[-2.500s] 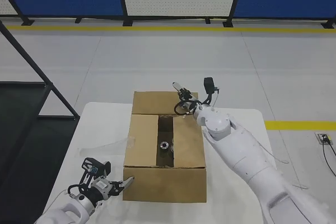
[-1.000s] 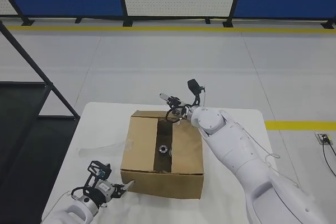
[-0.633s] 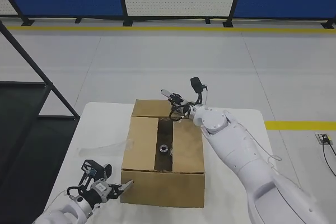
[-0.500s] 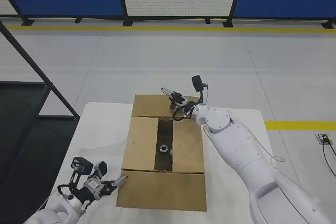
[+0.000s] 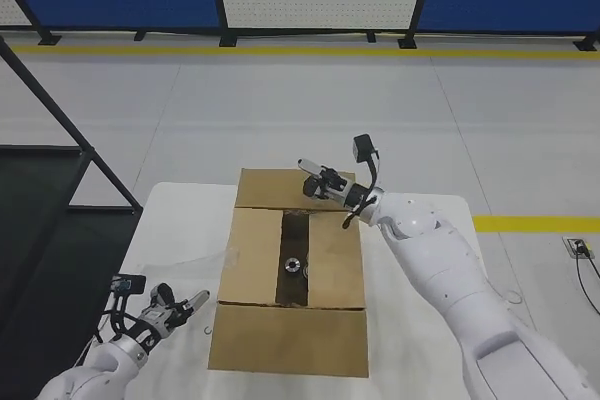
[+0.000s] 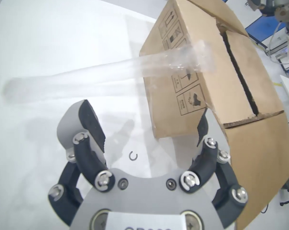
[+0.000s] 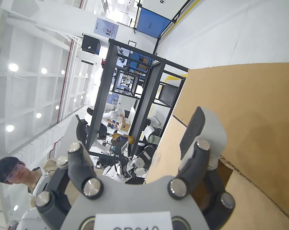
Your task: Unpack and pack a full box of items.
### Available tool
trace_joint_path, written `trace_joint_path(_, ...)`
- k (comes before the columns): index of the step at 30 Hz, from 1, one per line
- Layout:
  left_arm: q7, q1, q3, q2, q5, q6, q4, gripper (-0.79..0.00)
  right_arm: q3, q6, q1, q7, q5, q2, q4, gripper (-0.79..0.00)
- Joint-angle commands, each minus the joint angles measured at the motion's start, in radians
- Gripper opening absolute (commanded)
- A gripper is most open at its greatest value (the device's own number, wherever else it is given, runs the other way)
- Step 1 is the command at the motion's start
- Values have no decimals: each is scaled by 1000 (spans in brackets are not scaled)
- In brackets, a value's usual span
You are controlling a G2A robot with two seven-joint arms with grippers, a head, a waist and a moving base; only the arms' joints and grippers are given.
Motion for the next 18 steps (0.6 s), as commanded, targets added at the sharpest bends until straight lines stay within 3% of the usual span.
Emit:
trace_joint_path(1,1,-10,16,-1,23,10,7,0,0,0,0,0,0,0,0,0)
trace_joint_path(7,3,-35,66,-2,63,7,25,0,5,51,-38,1,-24,9,-64,0)
trace_joint_path(18,10,-33,96,-3,80,-1,22,0,-12,131,-74,202,-150,36,-174,0)
